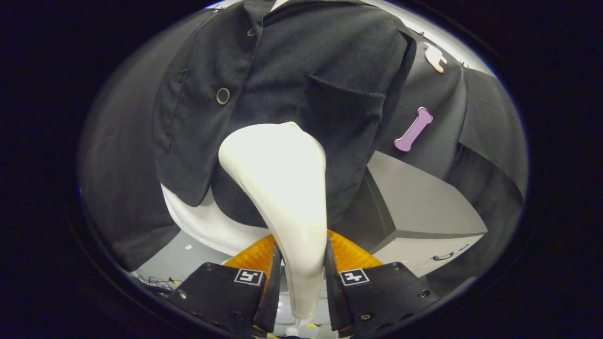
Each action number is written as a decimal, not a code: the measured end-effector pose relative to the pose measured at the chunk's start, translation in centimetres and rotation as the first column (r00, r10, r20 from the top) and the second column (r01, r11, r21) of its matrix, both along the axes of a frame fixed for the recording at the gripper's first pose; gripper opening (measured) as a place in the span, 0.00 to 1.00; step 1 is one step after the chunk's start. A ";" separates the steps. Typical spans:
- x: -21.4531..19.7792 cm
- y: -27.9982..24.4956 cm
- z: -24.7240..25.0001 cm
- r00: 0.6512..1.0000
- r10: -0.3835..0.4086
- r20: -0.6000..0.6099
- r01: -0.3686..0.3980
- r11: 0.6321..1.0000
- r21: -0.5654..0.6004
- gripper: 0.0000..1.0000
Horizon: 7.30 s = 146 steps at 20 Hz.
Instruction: Iron the clothes twice with a garment steamer, once on the left side and once on the right side.
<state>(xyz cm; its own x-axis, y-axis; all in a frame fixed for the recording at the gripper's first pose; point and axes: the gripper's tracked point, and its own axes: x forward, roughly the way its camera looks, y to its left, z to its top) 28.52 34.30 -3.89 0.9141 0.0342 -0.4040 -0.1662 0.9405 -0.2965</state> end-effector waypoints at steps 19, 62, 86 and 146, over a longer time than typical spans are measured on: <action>-3.5 -2.3 0.5 0.996 0.085 0.010 -0.086 0.986 0.143 0.45; -3.4 23.0 39.9 0.885 0.120 0.449 -0.142 0.990 0.016 0.45; -2.7 20.3 24.2 0.960 0.073 0.272 -0.077 0.997 0.003 0.45; -9.6 4.2 3.5 0.991 0.130 0.006 -0.129 0.978 0.164 0.45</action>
<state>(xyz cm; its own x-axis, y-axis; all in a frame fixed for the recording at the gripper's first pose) 18.91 38.46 -0.44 0.8958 0.2182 -0.3872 -0.2909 0.9465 -0.1397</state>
